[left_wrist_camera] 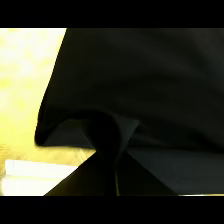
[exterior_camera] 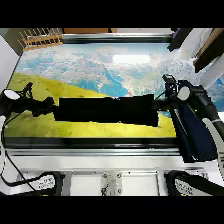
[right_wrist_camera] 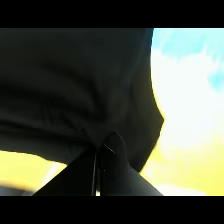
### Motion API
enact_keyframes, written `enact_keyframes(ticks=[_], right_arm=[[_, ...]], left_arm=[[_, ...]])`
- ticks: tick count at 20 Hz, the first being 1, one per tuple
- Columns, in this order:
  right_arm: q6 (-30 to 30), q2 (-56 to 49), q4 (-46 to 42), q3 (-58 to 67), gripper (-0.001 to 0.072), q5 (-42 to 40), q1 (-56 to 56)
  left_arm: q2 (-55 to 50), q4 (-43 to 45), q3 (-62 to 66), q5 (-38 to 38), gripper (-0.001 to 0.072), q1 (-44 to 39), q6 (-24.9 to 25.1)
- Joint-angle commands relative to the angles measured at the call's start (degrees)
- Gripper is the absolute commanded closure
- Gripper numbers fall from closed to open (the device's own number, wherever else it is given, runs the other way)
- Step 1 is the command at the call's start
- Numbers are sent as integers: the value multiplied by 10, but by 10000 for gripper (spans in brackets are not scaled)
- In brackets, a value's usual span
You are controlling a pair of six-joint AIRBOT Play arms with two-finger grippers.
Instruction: Fold the clothes and pants, and hang the long-sleeved shirts on hangers.
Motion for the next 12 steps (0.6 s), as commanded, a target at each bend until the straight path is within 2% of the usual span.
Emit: enact_keyframes(ticks=[1, 6, 10, 11, 12], right_arm=[[0, -72, 2, 45, 697, -67, 0], [0, -112, 13, 50, 695, -151, 0], [0, -121, 46, 50, 682, -214, 0], [0, -121, 62, 51, 587, -228, 0], [0, -119, 76, 53, 247, -241, -3]], left_arm=[[-88, -4, 82, 6, 703, -19, -10], [-179, -4, 172, -10, 703, -48, -10], [-207, -5, 219, -7, 689, -58, -21], [-206, -5, 225, -1, 444, -58, -26], [-206, -5, 235, -1, 143, -57, -27]])
